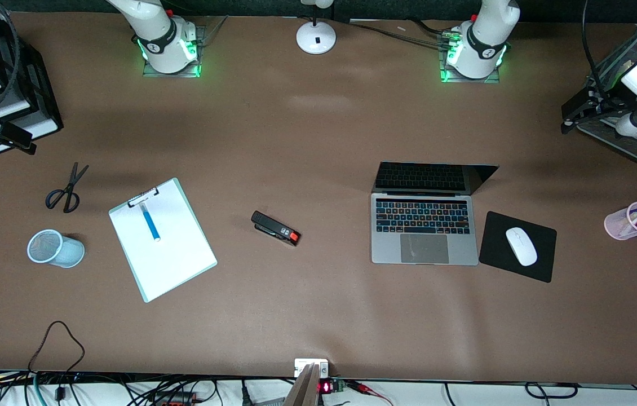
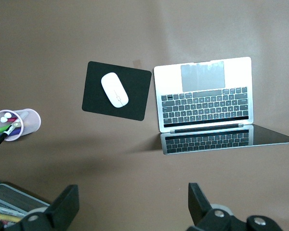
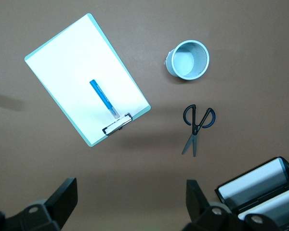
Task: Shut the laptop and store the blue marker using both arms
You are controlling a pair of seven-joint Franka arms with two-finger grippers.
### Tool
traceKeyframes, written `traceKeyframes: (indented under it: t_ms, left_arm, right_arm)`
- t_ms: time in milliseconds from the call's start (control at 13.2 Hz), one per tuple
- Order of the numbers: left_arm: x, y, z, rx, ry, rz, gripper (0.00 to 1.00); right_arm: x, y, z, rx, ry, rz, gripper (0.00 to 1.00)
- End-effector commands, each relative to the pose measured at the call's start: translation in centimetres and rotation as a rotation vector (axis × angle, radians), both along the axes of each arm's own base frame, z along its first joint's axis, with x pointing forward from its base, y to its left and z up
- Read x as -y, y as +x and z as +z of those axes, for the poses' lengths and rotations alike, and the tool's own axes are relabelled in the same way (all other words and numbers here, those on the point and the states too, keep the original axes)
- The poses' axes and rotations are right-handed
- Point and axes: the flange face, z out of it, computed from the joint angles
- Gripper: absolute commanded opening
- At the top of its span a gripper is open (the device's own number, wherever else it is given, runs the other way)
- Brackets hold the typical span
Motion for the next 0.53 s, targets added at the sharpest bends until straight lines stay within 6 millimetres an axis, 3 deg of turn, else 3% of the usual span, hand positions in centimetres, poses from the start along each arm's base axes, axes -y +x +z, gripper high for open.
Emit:
traceKeyframes:
  t_ms: [0, 455]
  left_arm:
    - [0.11, 0.28, 0.57, -0.007, 0.002, -0.028, 1.00]
    - [0.13, 0.82, 0.05, -0.017, 0.000, -0.022, 1.00]
  right_arm:
    - [0.11, -0.19, 0.17, 0.008, -0.015, -0.013, 1.00]
    - [0.11, -0.17, 0.18, 0.010, -0.015, -0.013, 1.00]
